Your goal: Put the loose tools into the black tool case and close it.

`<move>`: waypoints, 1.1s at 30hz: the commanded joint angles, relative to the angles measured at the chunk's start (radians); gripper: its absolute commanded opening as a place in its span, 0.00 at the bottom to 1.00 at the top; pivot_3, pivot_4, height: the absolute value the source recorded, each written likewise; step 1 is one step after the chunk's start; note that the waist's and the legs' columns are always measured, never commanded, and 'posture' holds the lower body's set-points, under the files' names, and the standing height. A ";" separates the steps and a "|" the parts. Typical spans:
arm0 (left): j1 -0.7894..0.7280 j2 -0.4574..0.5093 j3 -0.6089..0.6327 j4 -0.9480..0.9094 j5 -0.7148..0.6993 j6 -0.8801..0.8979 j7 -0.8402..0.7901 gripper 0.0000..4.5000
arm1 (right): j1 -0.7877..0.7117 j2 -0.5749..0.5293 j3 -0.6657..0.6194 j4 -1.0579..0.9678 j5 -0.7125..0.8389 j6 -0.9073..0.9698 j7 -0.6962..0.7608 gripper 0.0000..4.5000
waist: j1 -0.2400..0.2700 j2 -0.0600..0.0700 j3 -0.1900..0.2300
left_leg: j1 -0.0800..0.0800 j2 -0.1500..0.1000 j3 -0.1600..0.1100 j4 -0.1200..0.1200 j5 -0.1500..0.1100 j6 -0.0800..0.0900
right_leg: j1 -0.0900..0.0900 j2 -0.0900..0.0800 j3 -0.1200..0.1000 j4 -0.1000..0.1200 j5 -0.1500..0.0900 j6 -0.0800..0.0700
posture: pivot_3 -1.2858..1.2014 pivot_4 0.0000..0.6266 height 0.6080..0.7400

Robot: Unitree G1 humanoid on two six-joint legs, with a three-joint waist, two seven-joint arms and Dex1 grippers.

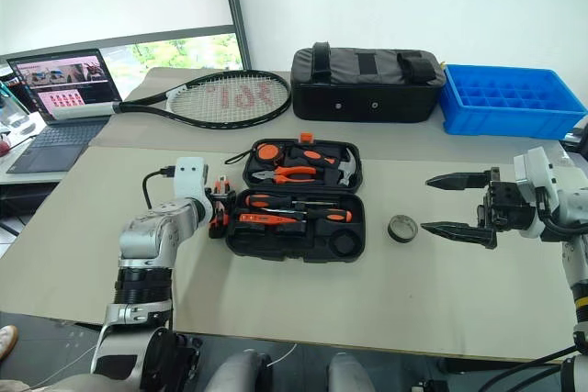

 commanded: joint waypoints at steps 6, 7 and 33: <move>-0.012 0.000 0.010 0.035 -0.020 0.021 -0.014 0.66 | 0.013 -0.029 -0.051 -0.026 0.029 -0.023 0.046 1.00 | 0.001 0.001 0.000 | 0.000 -0.001 0.000 0.000 0.000 0.000 | 0.000 -0.001 0.000 0.000 0.000 0.001 | 0.52 0.24 0.75; -0.010 -0.001 0.016 0.032 -0.021 0.024 -0.010 0.58 | 0.018 -0.029 -0.053 -0.025 0.031 -0.024 0.046 1.00 | 0.001 0.001 0.000 | 0.000 -0.001 0.000 0.000 0.000 0.000 | 0.000 -0.001 0.000 0.000 0.000 0.001 | 0.52 0.24 0.75; 0.049 0.378 -0.262 -0.196 -0.100 -0.565 -0.786 0.32 | -0.011 0.042 -0.142 -0.070 0.127 0.120 0.046 1.00 | -0.002 0.004 -0.002 | -0.001 0.000 0.001 -0.001 0.000 -0.001 | 0.000 0.000 0.000 -0.003 0.000 0.001 | 0.52 0.24 0.75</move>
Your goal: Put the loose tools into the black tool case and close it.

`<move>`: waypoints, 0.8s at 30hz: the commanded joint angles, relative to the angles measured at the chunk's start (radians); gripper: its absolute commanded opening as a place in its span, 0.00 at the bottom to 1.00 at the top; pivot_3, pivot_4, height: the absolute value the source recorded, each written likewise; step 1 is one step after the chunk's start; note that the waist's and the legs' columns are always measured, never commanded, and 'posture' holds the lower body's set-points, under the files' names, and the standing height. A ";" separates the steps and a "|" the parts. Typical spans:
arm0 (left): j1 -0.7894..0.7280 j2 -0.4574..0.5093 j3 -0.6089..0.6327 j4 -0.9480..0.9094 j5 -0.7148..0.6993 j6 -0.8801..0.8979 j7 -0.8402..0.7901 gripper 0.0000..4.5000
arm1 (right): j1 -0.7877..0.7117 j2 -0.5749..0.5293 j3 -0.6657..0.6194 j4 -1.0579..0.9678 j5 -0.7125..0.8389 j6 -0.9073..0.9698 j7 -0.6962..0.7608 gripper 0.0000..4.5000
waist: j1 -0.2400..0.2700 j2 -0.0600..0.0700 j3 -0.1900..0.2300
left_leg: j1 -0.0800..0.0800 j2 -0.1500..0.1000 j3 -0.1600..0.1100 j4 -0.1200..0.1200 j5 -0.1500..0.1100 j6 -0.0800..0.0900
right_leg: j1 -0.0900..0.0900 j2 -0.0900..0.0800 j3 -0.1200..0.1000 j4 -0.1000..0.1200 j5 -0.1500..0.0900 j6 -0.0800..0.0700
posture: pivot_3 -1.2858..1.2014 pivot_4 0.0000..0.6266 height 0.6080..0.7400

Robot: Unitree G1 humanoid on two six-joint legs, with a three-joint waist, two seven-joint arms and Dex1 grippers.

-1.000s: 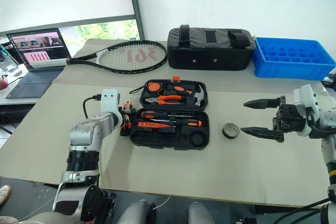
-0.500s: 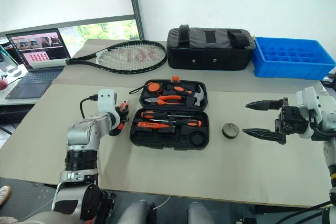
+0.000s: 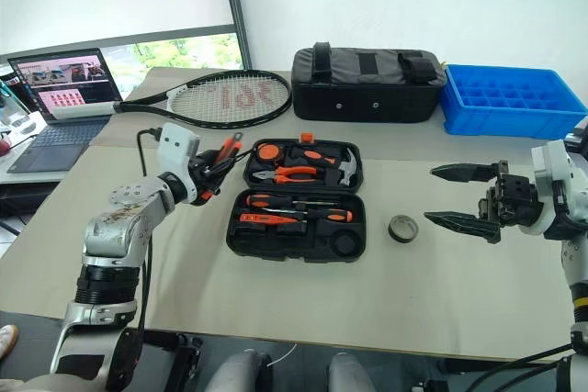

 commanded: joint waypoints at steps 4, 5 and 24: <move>-0.002 0.188 -0.237 -0.039 0.076 -0.283 -0.382 0.32 | -0.016 -0.011 -0.058 -0.027 0.018 0.033 0.046 1.00 | -0.002 0.001 0.000 | 0.001 0.000 0.001 -0.002 0.000 0.000 | 0.000 0.000 0.001 -0.001 0.000 0.000 | 0.52 0.24 0.75; -0.016 0.196 -0.260 -0.024 0.085 -0.307 -0.415 0.32 | -0.017 -0.013 -0.056 -0.026 0.016 0.032 0.046 1.00 | -0.002 0.001 0.000 | 0.001 0.000 0.001 -0.002 0.000 0.000 | 0.000 0.001 0.001 -0.001 0.000 0.000 | 0.52 0.24 0.75; -0.212 0.058 -0.493 0.249 0.282 -0.383 -0.581 0.32 | 0.075 -0.029 -0.087 -0.057 -0.010 -0.016 0.046 1.00 | -0.002 -0.001 0.001 | -0.001 0.001 0.002 0.002 -0.003 0.006 | -0.001 0.002 0.004 -0.001 0.000 0.000 | 0.52 0.24 0.75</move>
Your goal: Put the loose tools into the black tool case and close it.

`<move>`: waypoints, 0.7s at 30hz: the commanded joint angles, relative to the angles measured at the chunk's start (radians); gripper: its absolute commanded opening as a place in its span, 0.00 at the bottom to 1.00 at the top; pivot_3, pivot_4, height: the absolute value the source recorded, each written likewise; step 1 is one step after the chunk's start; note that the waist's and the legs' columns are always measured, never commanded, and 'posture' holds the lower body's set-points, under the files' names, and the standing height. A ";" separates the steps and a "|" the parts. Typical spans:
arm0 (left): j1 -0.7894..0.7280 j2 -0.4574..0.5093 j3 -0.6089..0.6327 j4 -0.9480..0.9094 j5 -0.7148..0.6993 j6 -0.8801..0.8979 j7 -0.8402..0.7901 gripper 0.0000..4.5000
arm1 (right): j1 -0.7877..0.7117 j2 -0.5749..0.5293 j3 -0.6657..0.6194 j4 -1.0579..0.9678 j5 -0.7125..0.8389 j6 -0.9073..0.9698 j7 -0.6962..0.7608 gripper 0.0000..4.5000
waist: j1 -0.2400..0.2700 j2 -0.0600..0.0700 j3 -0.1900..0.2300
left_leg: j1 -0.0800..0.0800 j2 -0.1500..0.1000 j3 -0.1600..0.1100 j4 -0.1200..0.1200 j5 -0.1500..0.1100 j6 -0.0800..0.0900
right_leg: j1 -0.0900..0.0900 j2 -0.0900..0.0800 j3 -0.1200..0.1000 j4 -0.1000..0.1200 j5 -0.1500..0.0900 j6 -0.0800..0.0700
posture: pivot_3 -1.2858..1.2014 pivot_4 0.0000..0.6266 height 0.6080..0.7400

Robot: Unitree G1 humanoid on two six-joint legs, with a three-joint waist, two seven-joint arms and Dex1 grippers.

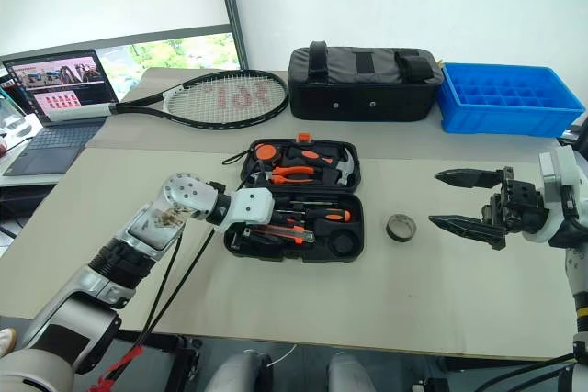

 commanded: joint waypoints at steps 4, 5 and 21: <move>-0.020 -0.046 -0.008 -0.020 0.033 0.068 0.010 0.32 | 0.011 -0.018 -0.059 -0.047 -0.009 -0.019 0.046 1.00 | 0.003 0.001 0.000 | 0.000 0.000 0.000 0.000 0.000 0.000 | 0.000 0.000 0.000 0.000 0.000 0.000 | 0.52 0.24 0.75; -0.021 -0.050 -0.009 -0.021 0.037 0.076 0.011 0.32 | 0.012 -0.016 -0.061 -0.049 -0.011 -0.018 0.046 1.00 | 0.003 0.001 0.000 | 0.000 0.000 0.000 0.000 0.000 0.000 | 0.000 0.000 0.000 0.000 0.000 0.000 | 0.52 0.24 0.75; 0.033 -0.022 -0.035 -0.178 0.032 0.329 -0.027 0.32 | 0.010 -0.013 -0.054 -0.038 -0.033 -0.038 0.046 1.00 | -0.001 0.001 -0.001 | 0.001 0.000 0.000 0.000 0.000 0.000 | 0.000 0.000 0.001 0.001 0.000 0.000 | 0.52 0.24 0.75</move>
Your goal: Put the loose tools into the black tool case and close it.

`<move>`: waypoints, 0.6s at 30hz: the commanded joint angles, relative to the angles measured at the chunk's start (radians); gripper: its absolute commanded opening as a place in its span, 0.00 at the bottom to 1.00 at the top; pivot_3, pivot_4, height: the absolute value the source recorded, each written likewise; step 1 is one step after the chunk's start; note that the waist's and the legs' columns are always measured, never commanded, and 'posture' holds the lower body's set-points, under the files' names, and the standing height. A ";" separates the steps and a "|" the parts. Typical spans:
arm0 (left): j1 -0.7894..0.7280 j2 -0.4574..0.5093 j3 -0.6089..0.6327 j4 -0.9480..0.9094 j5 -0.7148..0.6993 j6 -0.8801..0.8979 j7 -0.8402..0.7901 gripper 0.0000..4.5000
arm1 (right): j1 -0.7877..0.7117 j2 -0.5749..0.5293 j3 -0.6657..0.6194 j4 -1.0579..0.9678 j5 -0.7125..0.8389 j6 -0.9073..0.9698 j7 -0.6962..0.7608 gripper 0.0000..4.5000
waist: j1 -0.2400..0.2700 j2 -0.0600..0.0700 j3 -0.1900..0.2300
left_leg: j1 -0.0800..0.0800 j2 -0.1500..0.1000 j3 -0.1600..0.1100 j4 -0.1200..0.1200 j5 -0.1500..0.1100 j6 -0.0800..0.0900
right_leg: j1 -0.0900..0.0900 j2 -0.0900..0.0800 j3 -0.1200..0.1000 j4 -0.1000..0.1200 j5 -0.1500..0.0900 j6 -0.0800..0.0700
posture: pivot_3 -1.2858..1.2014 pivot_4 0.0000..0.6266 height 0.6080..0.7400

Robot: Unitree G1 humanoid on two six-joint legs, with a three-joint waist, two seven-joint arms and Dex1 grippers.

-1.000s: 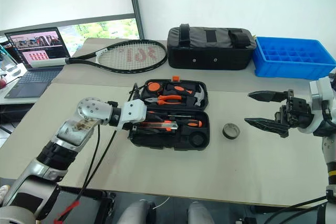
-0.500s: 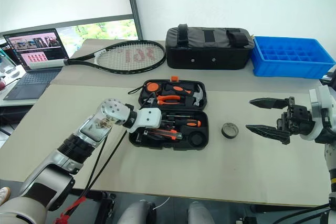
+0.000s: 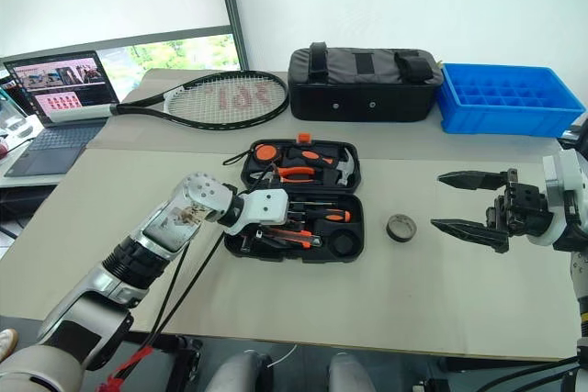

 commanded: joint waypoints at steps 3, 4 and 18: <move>0.034 0.000 -0.023 -0.048 -0.005 0.083 0.005 0.32 | 0.000 -0.010 -0.032 -0.016 -0.007 -0.032 0.046 1.00 | 0.001 0.000 0.000 | 0.000 0.000 0.000 0.000 0.000 0.000 | 0.000 0.000 0.000 0.000 0.000 0.000 | 0.52 0.24 0.75; 0.037 -0.005 -0.020 -0.053 -0.009 0.092 0.011 0.32 | 0.002 -0.010 -0.033 -0.016 -0.007 -0.034 0.046 1.00 | 0.001 0.000 0.000 | 0.000 0.000 0.000 0.000 0.000 0.000 | 0.000 0.000 0.000 0.000 0.000 0.000 | 0.52 0.24 0.75; 0.055 -0.038 0.094 -0.131 -0.150 0.154 0.024 0.99 | 0.004 -0.009 -0.027 0.002 -0.022 -0.063 0.046 1.00 | 0.004 0.000 0.000 | -0.001 0.000 0.000 0.000 0.000 0.000 | 0.000 0.000 0.000 -0.001 0.000 0.000 | 0.52 0.24 0.75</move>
